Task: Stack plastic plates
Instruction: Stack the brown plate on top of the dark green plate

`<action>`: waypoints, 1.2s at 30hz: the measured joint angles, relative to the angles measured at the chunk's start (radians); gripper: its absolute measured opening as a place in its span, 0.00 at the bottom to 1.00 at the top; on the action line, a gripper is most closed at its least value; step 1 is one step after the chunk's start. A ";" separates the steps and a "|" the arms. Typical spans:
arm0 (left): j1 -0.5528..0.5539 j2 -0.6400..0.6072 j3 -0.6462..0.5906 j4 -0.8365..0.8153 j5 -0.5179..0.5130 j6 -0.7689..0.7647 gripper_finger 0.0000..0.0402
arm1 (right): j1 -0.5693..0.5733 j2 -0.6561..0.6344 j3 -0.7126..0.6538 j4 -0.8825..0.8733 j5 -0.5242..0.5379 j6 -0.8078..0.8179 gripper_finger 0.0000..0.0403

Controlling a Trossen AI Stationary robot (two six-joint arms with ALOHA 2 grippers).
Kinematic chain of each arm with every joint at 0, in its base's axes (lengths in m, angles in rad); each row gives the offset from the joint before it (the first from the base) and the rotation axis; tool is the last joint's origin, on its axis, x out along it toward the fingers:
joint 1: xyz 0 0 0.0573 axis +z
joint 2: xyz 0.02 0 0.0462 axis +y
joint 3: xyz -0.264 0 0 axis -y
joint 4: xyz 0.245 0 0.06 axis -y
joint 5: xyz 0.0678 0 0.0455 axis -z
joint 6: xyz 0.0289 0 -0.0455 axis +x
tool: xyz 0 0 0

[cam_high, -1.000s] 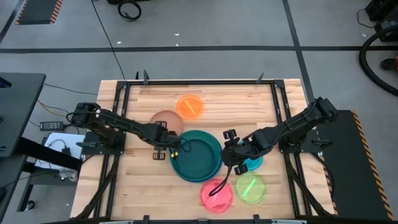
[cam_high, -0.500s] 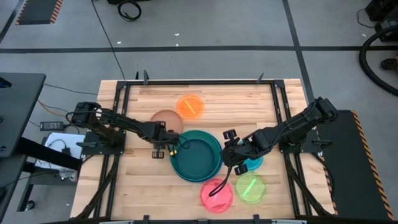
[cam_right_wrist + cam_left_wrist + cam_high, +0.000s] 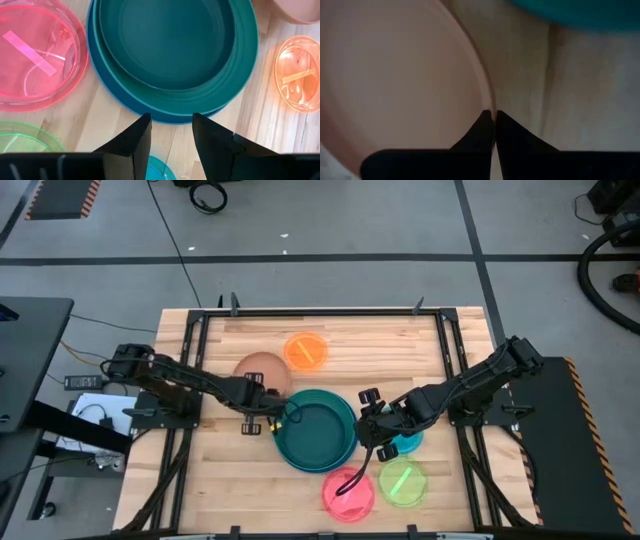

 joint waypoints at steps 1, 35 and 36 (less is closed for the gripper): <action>-0.009 -0.009 0.014 -0.004 -0.004 -0.003 0.03 | 0.000 0.000 0.000 0.002 0.000 -0.001 0.38; -0.280 0.368 0.617 0.003 0.088 0.162 0.03 | 0.000 0.000 0.000 -0.168 0.024 0.096 0.38; -0.287 0.376 0.624 -0.015 0.097 0.163 0.03 | 0.000 0.000 0.000 -0.168 0.024 0.095 0.38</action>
